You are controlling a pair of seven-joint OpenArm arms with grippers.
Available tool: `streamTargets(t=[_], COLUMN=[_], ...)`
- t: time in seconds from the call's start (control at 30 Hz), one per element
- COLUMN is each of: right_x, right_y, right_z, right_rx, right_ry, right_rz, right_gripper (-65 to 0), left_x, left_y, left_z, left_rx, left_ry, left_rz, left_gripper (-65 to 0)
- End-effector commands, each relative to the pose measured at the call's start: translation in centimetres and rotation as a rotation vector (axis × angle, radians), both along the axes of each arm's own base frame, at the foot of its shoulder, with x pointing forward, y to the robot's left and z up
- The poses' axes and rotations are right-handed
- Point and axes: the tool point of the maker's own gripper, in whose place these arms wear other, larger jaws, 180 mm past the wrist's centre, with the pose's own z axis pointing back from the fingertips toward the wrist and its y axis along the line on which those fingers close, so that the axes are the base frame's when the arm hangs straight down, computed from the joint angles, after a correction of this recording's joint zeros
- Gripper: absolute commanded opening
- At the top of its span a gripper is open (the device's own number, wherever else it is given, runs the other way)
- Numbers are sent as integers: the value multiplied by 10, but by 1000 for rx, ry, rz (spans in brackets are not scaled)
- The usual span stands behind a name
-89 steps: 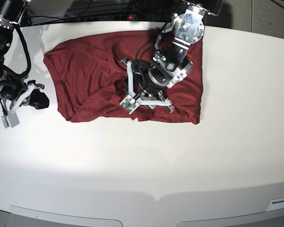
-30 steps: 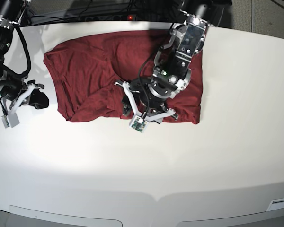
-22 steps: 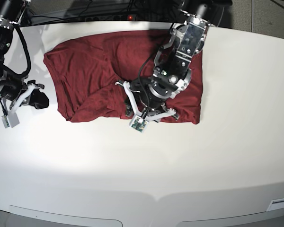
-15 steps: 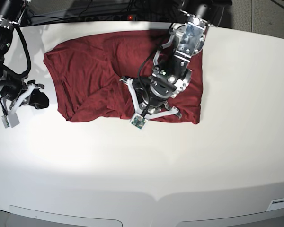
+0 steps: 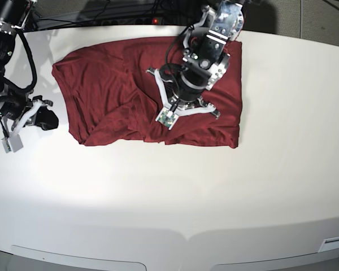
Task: Fold the T-shirt properly
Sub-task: 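Release the fabric and raise the left gripper off the shirt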
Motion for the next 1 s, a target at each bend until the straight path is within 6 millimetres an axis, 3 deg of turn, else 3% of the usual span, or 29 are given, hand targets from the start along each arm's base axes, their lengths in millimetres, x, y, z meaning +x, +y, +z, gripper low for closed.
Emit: streamTargets(t=[0.0, 0.23, 0.43, 0.67, 0.77, 0.97], right_x=[8, 7, 7, 6, 2, -5], right_y=[-2, -3, -3, -3, -3, -3], right_z=[16, 15, 15, 13, 9, 3], right_rx=[-3, -5, -6, -10, -18, -31], right_ry=[-55, -48, -48, -36, -9, 37], right_rz=[7, 9, 9, 12, 18, 31], right_gripper=[-650, -650, -650, -650, -650, -650], left_x=[3, 1, 2, 7, 18, 40], left_y=[-7, -28, -52, -53, -36, 35], left_z=[13, 28, 48, 62, 78, 90], left_rx=[-47, -207, -239, -264, -252, -184], left_ry=[-38, -83, -143, -184, -218, -243], left_rz=[6, 1, -70, -69, 0, 207], left_gripper=[-650, -650, -650, -650, -650, -650])
